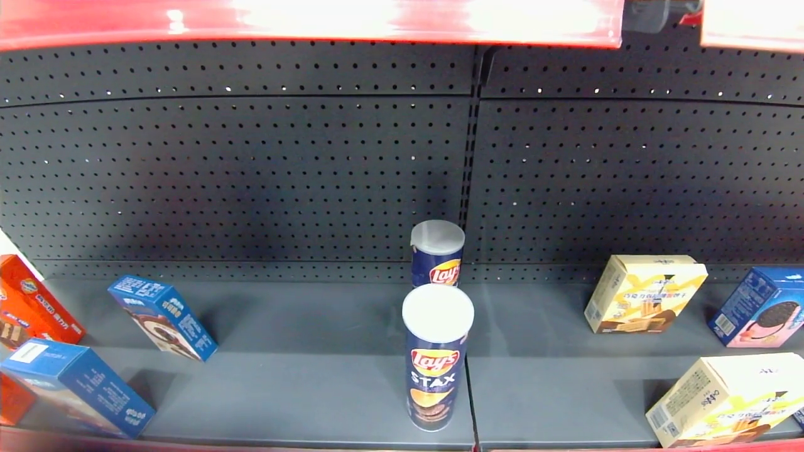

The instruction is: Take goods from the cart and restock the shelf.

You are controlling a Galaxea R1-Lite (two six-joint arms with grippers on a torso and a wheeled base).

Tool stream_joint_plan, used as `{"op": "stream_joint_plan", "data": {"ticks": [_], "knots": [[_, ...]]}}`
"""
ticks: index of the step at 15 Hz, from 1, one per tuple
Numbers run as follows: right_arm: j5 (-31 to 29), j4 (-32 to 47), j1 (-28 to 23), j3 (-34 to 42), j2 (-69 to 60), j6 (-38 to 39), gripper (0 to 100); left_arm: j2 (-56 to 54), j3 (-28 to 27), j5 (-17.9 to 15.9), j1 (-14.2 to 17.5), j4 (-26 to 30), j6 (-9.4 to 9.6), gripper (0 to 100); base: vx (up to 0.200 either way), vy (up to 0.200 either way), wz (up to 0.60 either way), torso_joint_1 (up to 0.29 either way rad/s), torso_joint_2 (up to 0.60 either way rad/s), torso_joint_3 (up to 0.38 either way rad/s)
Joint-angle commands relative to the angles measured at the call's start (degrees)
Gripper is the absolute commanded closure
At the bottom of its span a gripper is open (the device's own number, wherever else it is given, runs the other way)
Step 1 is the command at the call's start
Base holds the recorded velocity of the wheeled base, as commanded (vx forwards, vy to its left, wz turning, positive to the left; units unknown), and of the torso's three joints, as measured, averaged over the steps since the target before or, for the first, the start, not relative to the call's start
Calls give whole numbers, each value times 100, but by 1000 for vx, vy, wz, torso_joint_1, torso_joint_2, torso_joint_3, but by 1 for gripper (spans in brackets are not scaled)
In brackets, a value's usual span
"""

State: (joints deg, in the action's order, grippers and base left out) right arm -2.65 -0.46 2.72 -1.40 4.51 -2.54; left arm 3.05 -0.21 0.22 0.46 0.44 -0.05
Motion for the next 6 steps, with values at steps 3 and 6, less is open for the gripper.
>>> {"op": "stream_joint_plan", "data": {"ticks": [3,6], "knots": [[1,-6,1,0,15,-1,0,-305,12,4,-11,-9,-4,0,0,0,0,0,0,0],[1,-6,1,0,15,7,0,-305,12,4,-11,-9,-4,0,0,0,0,0,0,0]]}}
